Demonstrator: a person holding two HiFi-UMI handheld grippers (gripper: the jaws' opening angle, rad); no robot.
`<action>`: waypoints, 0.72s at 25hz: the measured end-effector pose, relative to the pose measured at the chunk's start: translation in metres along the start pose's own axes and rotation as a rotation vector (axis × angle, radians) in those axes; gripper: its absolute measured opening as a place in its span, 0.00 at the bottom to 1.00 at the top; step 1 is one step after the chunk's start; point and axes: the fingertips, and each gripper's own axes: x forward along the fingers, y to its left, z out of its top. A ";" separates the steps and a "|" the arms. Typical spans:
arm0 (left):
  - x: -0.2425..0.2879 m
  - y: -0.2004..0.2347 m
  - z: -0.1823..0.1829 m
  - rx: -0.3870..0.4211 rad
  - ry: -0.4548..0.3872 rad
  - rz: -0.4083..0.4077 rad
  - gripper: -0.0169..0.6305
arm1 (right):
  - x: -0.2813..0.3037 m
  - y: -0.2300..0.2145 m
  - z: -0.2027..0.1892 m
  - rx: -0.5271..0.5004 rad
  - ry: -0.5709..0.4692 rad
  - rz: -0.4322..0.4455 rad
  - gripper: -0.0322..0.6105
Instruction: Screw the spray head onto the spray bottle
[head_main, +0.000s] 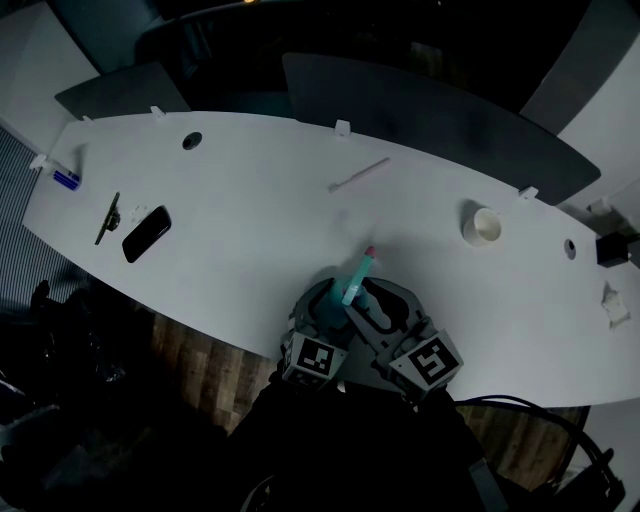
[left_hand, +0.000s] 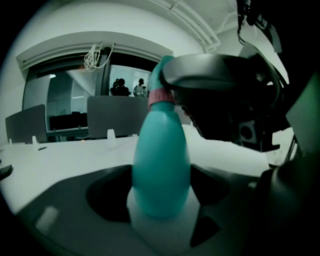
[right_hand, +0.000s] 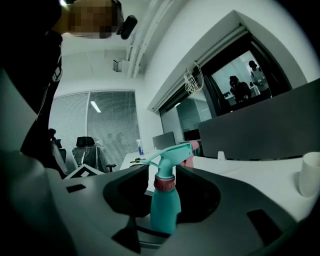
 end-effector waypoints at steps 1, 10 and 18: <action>0.000 -0.001 0.001 -0.005 -0.001 0.000 0.59 | 0.002 0.000 0.000 0.013 0.009 0.006 0.28; 0.000 -0.001 -0.001 -0.006 0.004 0.002 0.59 | 0.008 -0.005 -0.003 -0.037 0.091 -0.017 0.26; 0.000 -0.002 0.001 0.008 -0.001 -0.009 0.59 | 0.001 0.002 0.002 -0.193 -0.086 -0.063 0.25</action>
